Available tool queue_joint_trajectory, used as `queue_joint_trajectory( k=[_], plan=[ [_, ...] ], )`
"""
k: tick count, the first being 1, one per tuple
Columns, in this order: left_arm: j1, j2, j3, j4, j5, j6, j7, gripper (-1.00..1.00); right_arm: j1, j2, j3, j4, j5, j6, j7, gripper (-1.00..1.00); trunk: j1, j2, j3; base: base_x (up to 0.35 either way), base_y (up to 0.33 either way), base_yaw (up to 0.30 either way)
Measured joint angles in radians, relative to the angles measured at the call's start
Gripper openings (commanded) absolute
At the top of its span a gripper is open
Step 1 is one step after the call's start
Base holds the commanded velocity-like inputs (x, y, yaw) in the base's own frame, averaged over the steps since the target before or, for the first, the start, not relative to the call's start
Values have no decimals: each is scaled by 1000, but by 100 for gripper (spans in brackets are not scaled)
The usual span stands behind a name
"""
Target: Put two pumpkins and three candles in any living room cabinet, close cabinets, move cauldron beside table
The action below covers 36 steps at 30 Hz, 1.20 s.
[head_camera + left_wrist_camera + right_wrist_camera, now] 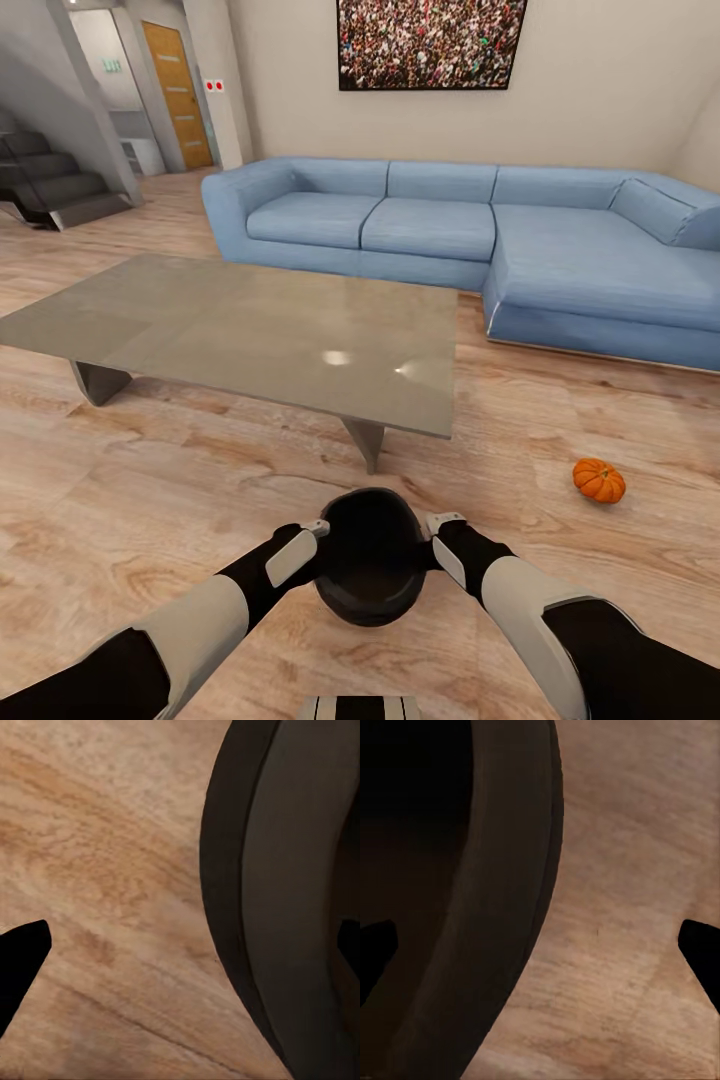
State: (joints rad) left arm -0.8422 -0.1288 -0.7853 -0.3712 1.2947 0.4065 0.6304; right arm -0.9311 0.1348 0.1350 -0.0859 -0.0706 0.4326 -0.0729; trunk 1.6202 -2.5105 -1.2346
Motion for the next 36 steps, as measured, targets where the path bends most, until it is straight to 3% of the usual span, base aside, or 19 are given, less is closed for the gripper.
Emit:
queue_joint_trajectory(
  k=[32,36],
  plan=[
    [0,0,-3,-52,0,0,0,100,0,-1,0,-1,0,1,1,100,0,0,4,0,0,0],
    [0,0,-3,-60,0,0,0,100,0,-1,0,-1,0,1,1,100,-2,1,19,0,0,0]
  ],
)
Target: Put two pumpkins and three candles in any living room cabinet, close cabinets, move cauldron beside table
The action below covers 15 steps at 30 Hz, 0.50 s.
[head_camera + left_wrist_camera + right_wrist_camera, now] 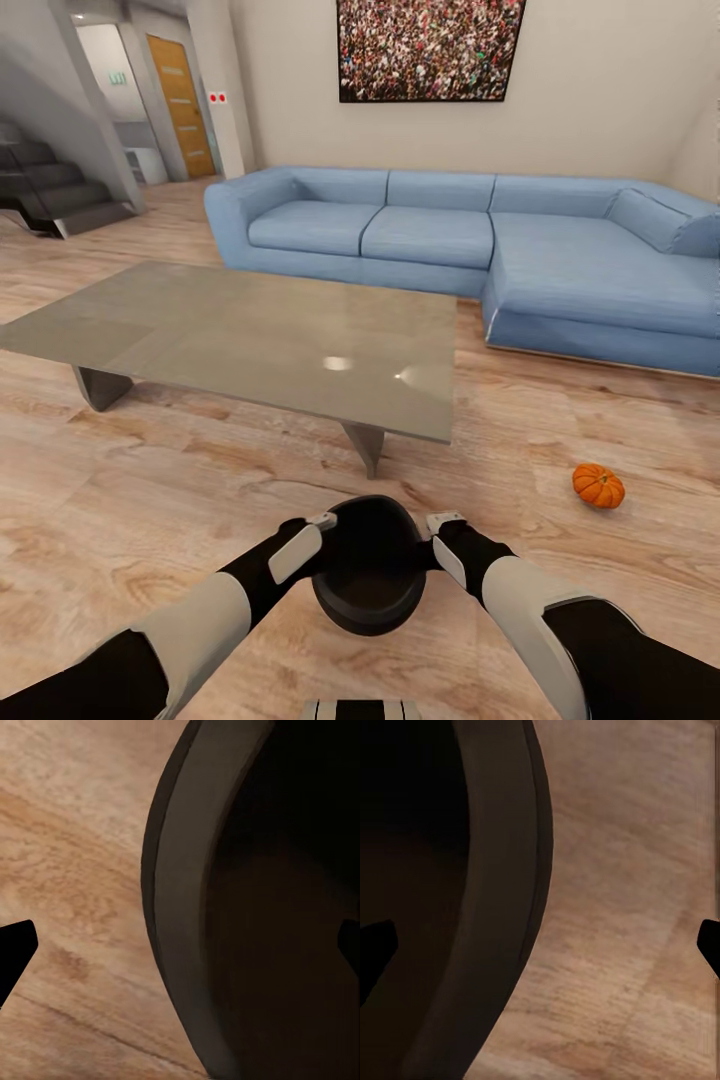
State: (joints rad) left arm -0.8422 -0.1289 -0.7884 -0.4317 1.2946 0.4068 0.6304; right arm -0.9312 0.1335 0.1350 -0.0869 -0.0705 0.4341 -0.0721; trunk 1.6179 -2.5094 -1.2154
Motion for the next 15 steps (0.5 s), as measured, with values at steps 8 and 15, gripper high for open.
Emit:
queue_joint_trajectory(
  k=[8,15],
  plan=[
    [0,0,3,-9,0,1,2,100,0,-4,-1,-9,0,0,0,100,-4,2,31,0,0,0],
    [0,0,6,-3,2,1,4,100,0,-6,-2,-10,0,1,-1,100,-7,3,58,0,0,0]
  ],
)
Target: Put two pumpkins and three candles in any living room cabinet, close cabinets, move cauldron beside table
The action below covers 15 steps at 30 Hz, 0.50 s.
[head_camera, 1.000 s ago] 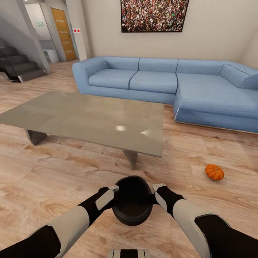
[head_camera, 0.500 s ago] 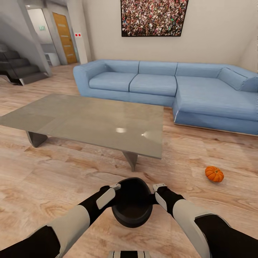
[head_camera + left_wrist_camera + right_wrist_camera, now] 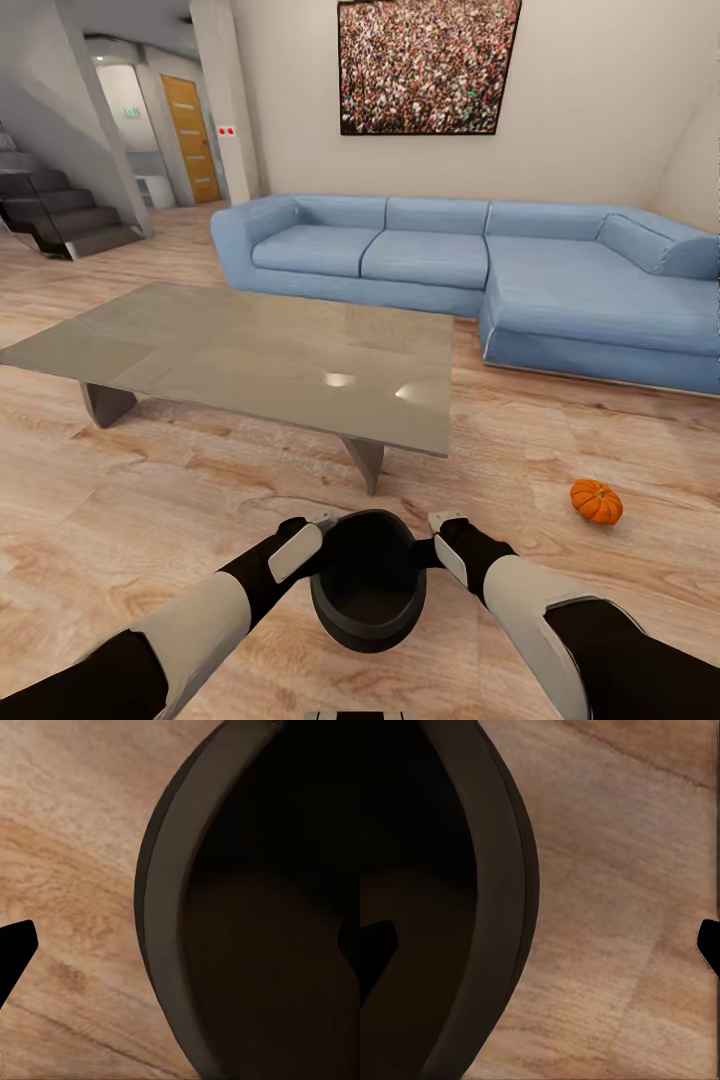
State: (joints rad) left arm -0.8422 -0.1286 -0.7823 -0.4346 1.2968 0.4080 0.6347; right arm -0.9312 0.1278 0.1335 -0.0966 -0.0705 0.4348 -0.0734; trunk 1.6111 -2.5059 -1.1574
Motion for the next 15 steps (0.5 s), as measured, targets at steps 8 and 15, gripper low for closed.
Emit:
queue_joint_trajectory(
  k=[8,15],
  plan=[
    [0,15,7,-2,5,2,-1,100,0,-6,1,-8,0,1,1,100,-4,2,31,0,0,0],
    [0,53,3,7,5,1,1,100,0,-11,-4,-17,-5,5,0,100,-7,3,58,0,0,0]
  ],
)
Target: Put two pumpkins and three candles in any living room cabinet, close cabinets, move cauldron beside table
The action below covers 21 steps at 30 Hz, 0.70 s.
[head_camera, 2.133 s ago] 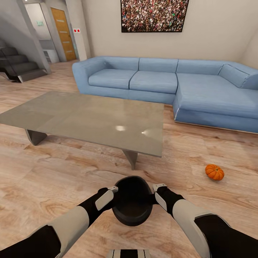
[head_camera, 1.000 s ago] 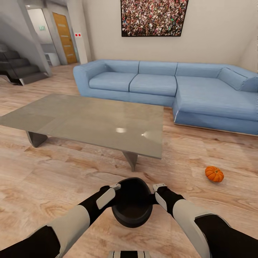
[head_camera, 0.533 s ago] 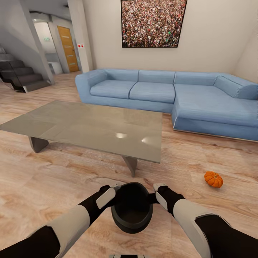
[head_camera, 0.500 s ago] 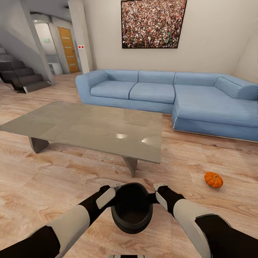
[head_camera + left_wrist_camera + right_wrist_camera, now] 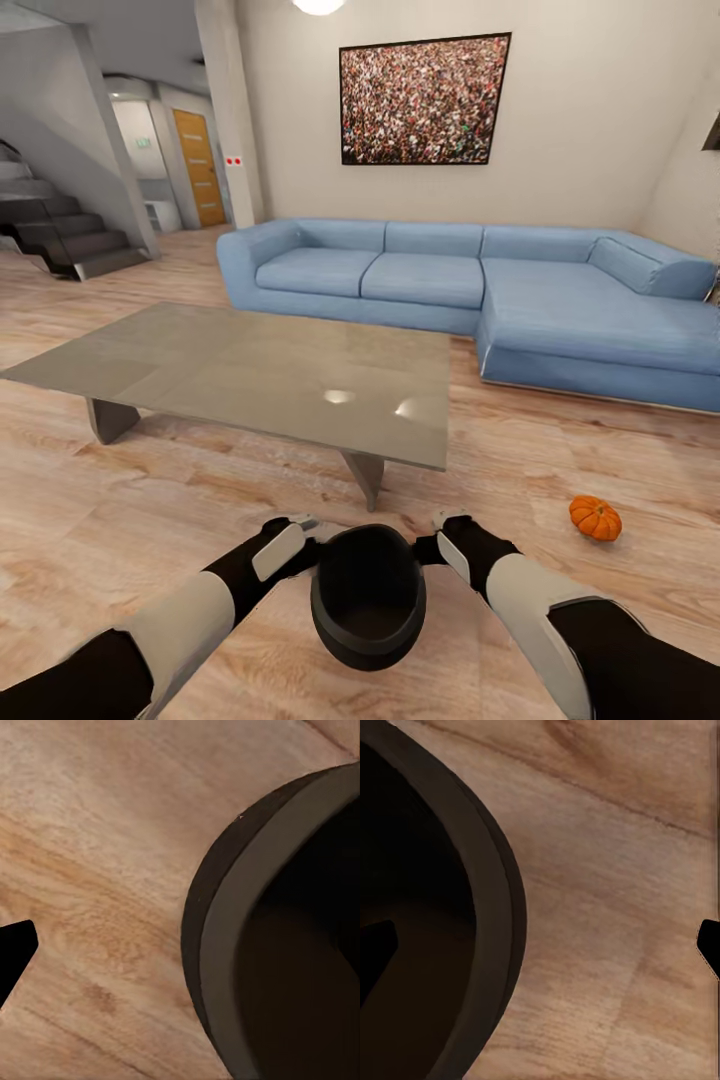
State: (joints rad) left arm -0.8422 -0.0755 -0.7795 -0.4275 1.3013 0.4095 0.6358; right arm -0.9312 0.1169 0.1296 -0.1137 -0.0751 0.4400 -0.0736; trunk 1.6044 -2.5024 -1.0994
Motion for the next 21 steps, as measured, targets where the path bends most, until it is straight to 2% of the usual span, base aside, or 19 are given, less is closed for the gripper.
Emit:
queue_joint_trajectory(
  k=[2,6,9,11,14,17,18,21],
  plan=[
    [4,22,0,23,1,-1,-1,100,0,-17,0,0,-2,0,0,100,-1,0,8,0,0,0],
    [6,34,0,117,2,-3,-20,100,1,-28,-1,9,-4,-4,-2,100,-3,1,23,0,0,0],
    [8,49,0,170,2,-3,-63,100,4,-39,0,11,-3,-6,-2,100,-4,2,35,0,0,0],
    [9,51,0,206,2,-3,-81,100,6,-42,0,11,-1,-7,-4,100,-9,10,42,0,0,0],
    [12,54,0,305,2,-7,-125,100,14,-42,1,14,4,-12,-8,100,-20,31,51,0,0,0],
    [20,54,-1,373,1,-38,-174,100,37,-43,3,17,5,-33,-9,100,-32,52,61,0,0,0],
    [35,54,-2,421,0,-75,-217,100,80,-48,3,17,7,-87,-10,100,-35,59,63,0,0,0],
    [68,54,-2,441,-5,-94,-234,100,125,-67,4,25,5,-173,-11,100,-47,80,73,0,0,0]
  ],
)
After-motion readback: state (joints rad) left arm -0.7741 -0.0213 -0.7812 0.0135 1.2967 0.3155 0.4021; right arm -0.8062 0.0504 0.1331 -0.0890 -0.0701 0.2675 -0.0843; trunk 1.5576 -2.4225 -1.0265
